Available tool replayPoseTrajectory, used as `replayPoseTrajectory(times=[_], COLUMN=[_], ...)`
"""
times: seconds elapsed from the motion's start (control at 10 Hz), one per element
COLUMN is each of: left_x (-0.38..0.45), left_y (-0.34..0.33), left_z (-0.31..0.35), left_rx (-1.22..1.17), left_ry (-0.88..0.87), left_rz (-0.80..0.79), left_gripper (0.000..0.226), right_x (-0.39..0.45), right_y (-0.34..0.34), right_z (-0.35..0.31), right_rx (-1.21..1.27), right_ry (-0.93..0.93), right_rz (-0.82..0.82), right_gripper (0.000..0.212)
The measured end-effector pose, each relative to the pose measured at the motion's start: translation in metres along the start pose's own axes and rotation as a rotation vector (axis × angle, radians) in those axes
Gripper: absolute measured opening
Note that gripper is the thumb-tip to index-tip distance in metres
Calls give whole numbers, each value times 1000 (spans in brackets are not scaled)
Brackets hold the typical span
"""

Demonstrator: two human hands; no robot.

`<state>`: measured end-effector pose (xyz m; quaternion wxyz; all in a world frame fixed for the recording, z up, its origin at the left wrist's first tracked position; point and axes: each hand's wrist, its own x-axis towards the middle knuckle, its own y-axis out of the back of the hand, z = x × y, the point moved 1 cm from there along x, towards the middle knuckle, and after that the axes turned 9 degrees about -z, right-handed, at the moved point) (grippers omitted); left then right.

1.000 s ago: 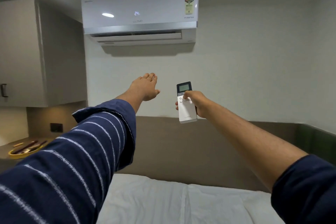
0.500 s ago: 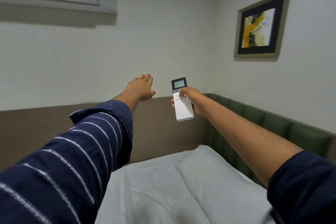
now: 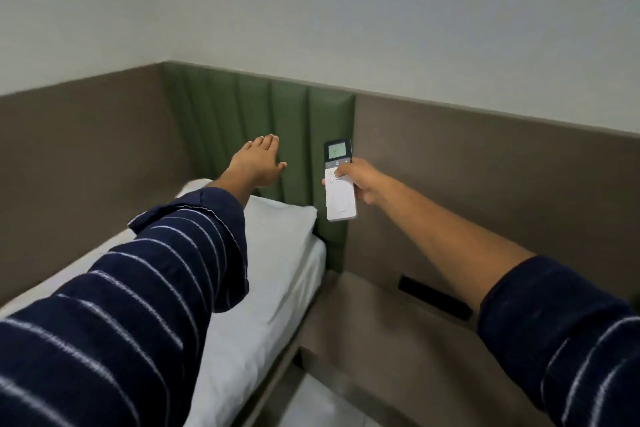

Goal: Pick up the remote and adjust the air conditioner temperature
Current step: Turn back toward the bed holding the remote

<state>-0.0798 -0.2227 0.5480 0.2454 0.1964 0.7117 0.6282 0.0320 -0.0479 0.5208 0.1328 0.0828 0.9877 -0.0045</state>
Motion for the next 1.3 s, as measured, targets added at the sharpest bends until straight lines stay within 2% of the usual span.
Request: replayPoseTrajectory(times=[0.1, 0.2, 0.3, 0.4, 0.5, 0.6, 0.8, 1.0, 1.1, 1.3], left_x=[35, 75, 92, 106, 111, 131, 150, 140, 137, 137], left_y=[-31, -93, -152, -250, -308, -399, -513, -561, -558, -520], left_z=[58, 136, 180, 217, 229, 246, 267, 285, 287, 287], left_rx=[-15, -22, -2, 4, 33, 45, -52, -178, -170, -143], left_ry=[-100, -238, -326, -372, -389, -431, -431, -469, -491, -502], left_rz=[-31, -80, -158, -279, -340, -420, -520, -593, -615, -605], left_gripper=[71, 70, 70, 70, 70, 71, 71, 72, 72, 73], right_x=[3, 11, 18, 31, 40, 59, 90, 113, 110, 79], right_y=[53, 117, 151, 181, 189, 195, 199, 205, 206, 206], right_z=[49, 129, 190, 292, 361, 480, 628, 677, 682, 631], right_rx=[35, 59, 85, 61, 37, 103, 210, 136, 90, -80], right_ry=[-79, -198, -287, -460, -568, -715, -841, -872, -895, -990], right_rz=[96, 186, 213, 240, 246, 327, 513, 561, 530, 502], right_gripper=[44, 41, 35, 38, 39, 36, 41, 42, 41, 37])
